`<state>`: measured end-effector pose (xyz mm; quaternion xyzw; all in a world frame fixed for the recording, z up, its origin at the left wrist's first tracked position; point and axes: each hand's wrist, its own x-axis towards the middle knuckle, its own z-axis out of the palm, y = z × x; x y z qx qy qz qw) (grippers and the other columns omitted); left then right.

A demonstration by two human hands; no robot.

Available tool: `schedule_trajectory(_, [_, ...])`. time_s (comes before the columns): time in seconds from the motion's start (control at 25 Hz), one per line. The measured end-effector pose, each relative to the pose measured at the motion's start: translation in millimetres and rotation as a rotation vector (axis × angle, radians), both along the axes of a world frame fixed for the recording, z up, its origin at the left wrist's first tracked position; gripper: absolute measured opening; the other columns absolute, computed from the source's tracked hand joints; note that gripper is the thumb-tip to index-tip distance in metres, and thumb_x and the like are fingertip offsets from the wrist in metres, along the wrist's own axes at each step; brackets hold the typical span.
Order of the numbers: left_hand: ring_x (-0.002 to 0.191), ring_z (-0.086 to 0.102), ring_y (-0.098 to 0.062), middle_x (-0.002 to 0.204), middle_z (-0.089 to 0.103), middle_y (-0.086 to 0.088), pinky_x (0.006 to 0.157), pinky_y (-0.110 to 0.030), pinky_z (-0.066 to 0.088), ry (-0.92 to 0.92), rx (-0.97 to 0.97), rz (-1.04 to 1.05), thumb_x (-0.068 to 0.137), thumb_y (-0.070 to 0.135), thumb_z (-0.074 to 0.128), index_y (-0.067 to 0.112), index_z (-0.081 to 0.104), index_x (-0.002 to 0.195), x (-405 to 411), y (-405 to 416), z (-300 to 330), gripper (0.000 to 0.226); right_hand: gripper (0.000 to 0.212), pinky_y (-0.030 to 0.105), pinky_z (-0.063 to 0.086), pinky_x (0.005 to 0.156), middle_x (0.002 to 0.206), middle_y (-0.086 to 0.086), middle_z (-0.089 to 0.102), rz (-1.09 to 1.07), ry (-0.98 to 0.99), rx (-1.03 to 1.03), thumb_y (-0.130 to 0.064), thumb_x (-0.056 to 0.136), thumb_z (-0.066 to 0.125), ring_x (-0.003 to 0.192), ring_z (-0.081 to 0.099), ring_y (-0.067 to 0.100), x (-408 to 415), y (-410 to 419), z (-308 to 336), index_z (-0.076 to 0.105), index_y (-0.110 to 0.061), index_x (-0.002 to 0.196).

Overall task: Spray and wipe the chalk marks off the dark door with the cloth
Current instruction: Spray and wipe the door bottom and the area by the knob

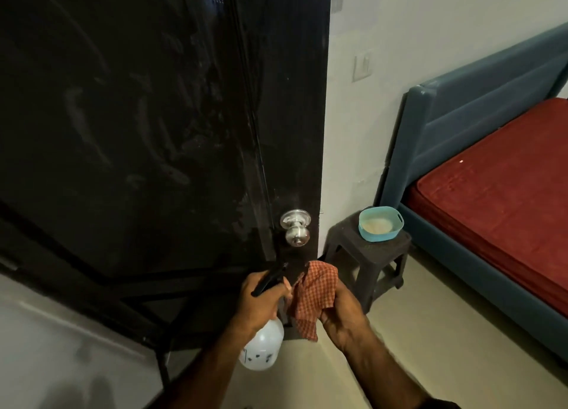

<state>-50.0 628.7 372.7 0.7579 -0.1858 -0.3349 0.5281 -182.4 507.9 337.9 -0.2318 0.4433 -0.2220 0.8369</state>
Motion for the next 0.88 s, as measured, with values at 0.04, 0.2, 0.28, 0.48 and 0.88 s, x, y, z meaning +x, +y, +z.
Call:
schedule_trajectory(0.04, [0.049,0.057,-0.007,0.075,0.071,-0.013,0.051,-0.024,0.044,-0.006,0.009,-0.034,0.087,0.013,0.077,0.004,0.077,0.093,-11,2,4,0.011,0.034,0.053,0.057,0.1,0.116,0.017,0.079,0.047,0.018,0.003,-0.032,0.107,0.059,0.108,0.073,0.033,-7,2,2,0.078,-0.006,0.118])
schedule_trajectory(0.2, [0.049,0.057,-0.007,0.078,0.072,-0.014,0.05,-0.02,0.044,-0.047,0.022,-0.113,0.091,0.011,0.074,0.015,0.076,0.085,-35,7,15,0.008,0.044,0.062,0.045,0.113,0.121,0.02,0.077,0.144,-0.049,0.075,-0.04,0.105,0.053,0.118,0.068,0.04,-17,10,3,0.084,-0.008,0.107])
schedule_trajectory(0.28, [0.056,0.063,-0.007,0.077,0.072,-0.002,0.054,-0.016,0.047,-0.083,0.072,-0.123,0.093,0.011,0.072,0.017,0.078,0.087,-39,9,17,0.01,0.048,0.056,0.052,0.106,0.127,0.023,0.074,0.112,-0.147,0.108,-0.04,0.095,0.059,0.12,0.068,0.041,-17,14,7,0.079,-0.003,0.118])
schedule_trajectory(0.48, [0.049,0.056,-0.004,0.06,0.065,0.006,0.053,-0.019,0.045,-0.096,0.088,-0.095,0.095,0.008,0.069,0.015,0.073,0.079,-37,20,27,0.018,0.048,0.048,0.057,0.087,0.12,0.024,0.076,0.117,-0.21,0.088,-0.037,0.086,0.06,0.108,0.071,0.039,-17,18,25,0.079,-0.001,0.113])
schedule_trajectory(0.88, [0.05,0.054,-0.015,0.079,0.069,-0.017,0.053,-0.032,0.044,0.014,-0.03,0.039,0.085,0.016,0.074,0.0,0.07,0.095,-14,34,79,0.019,0.03,0.031,0.062,0.08,0.118,0.015,0.076,0.325,-0.176,-0.439,-0.009,0.108,0.052,0.101,0.077,0.021,24,22,108,0.068,-0.019,0.13])
